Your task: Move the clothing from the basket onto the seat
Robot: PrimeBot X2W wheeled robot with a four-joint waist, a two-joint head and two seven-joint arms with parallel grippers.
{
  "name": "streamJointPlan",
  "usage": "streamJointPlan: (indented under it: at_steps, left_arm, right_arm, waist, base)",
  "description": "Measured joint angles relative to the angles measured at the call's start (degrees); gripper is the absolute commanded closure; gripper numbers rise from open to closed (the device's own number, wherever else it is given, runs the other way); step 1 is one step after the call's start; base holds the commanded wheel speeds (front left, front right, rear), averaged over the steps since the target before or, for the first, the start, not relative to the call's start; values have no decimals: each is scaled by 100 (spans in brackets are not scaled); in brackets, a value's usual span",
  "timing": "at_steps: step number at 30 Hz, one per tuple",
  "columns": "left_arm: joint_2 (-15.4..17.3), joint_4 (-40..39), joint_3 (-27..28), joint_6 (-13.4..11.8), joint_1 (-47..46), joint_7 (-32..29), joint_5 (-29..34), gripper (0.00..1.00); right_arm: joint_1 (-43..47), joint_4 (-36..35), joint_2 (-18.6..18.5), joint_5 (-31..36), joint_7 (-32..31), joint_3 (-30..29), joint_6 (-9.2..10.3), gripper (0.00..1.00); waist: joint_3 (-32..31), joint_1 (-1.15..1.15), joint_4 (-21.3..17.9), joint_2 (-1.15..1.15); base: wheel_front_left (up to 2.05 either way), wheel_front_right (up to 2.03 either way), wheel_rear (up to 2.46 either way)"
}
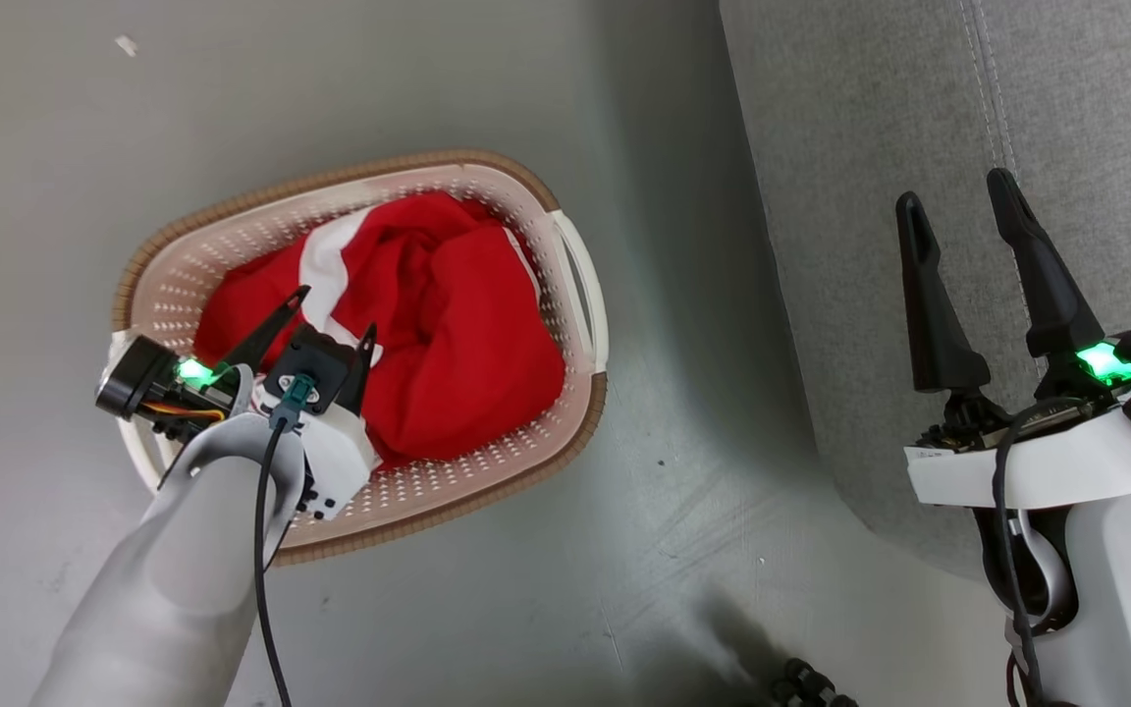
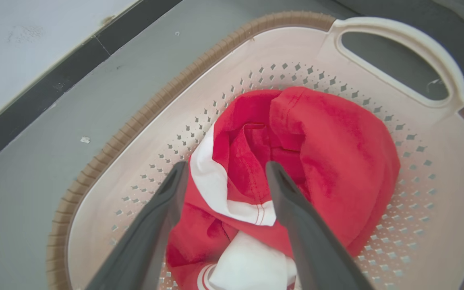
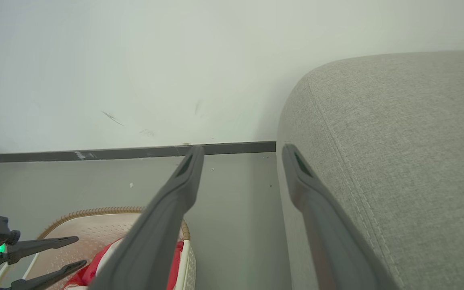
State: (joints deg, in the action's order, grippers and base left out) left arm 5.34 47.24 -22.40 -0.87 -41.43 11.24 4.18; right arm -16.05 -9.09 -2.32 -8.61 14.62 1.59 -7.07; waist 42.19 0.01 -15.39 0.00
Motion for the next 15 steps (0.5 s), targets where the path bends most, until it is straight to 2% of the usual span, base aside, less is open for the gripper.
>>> streamJointPlan:
  at_steps: [15]
  left_arm:
    - [289, 434, 83, -105, -426, -8, 51, 0]
  right_arm:
    - [-369, 16, 0, -346, 1, 158, 0, 0]
  waist:
    - [645, 0, -390, 0]
  base:
    - [0, 0, 0]
